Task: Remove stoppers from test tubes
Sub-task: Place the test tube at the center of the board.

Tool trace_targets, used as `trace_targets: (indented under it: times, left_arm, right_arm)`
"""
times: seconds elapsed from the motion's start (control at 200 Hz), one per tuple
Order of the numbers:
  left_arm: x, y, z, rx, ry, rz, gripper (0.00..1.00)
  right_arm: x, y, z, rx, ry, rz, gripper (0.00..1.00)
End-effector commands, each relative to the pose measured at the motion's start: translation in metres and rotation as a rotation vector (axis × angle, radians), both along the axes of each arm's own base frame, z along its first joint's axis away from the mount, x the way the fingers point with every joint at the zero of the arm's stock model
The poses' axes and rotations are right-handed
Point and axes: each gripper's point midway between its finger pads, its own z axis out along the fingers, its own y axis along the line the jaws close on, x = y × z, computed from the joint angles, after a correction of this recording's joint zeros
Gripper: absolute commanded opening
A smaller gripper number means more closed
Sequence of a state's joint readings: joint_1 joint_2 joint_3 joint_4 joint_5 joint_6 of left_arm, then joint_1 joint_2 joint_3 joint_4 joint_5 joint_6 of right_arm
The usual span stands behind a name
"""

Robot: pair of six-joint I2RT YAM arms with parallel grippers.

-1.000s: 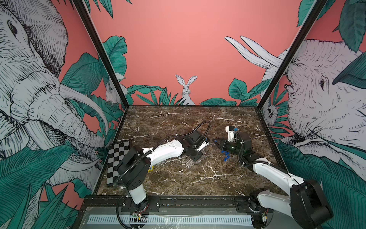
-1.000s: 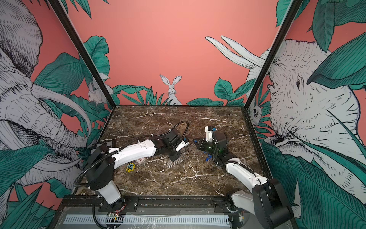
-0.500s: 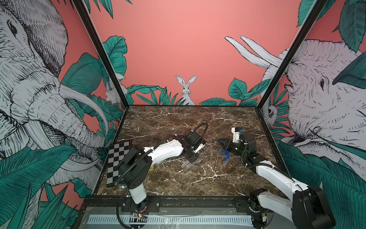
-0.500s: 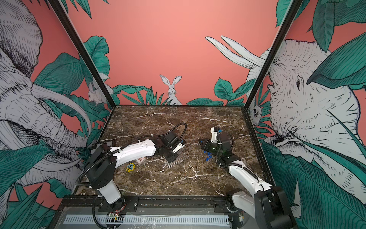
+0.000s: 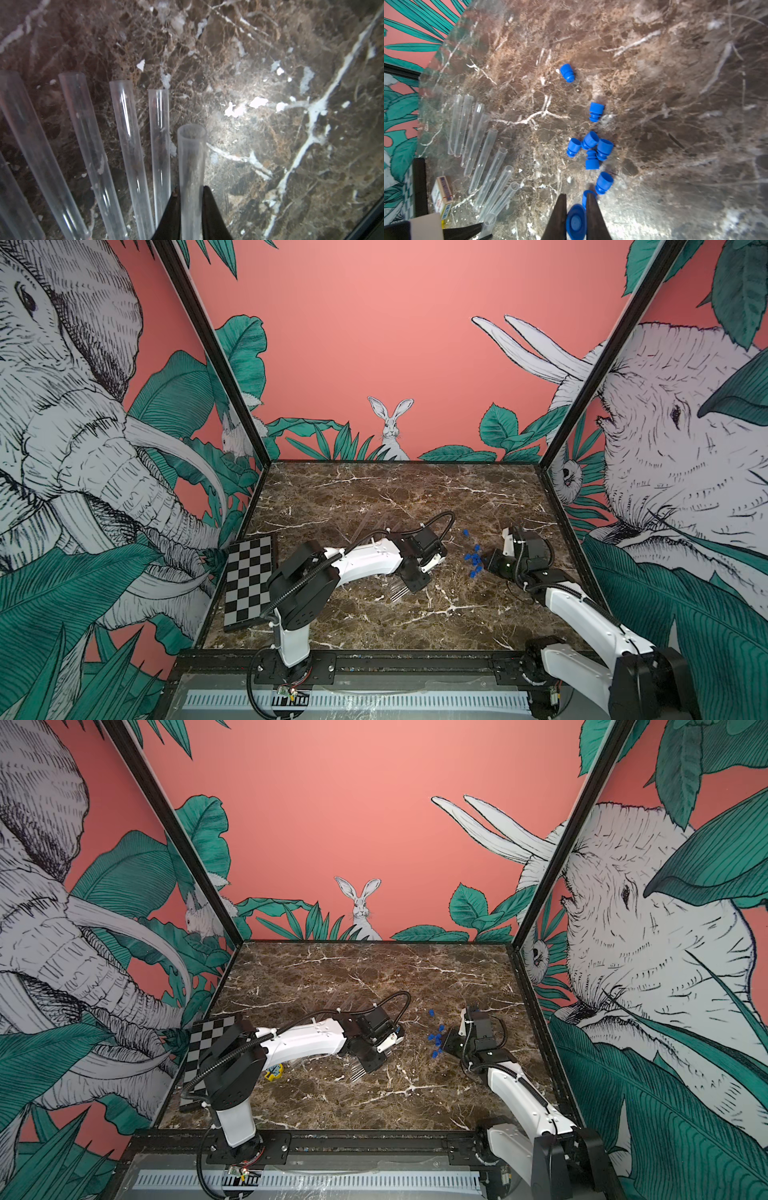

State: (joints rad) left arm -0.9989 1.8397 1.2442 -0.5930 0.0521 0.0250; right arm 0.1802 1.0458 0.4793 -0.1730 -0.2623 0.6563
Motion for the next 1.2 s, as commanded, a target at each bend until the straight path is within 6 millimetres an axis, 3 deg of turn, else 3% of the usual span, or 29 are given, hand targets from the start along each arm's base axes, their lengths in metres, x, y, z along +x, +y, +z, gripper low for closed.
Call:
trace_targets:
  times: [0.0, 0.315, 0.72, 1.02, 1.195]
  left_arm:
    - [0.002, -0.004, 0.003, 0.020, -0.004, 0.004, 0.17]
    - [0.003, -0.009, -0.010, 0.059, 0.008, -0.001, 0.18]
    - [0.001, -0.009, -0.018, 0.077, 0.024, -0.015, 0.21]
    - [0.002, -0.010, -0.013, 0.063, 0.018, -0.015, 0.33]
    - [0.001, -0.011, -0.007, 0.051, 0.012, -0.016, 0.39]
  right_arm:
    - [-0.007, -0.008, -0.014, -0.043, 0.040, -0.010, 0.10]
    - [-0.011, -0.012, -0.034, -0.036, 0.086, -0.034, 0.10]
    - [-0.006, -0.017, -0.045, -0.057, 0.096, -0.054, 0.10]
    - [-0.007, -0.019, -0.055, -0.069, 0.128, -0.062, 0.11]
    - [-0.008, -0.019, -0.056, -0.066, 0.122, -0.067, 0.20]
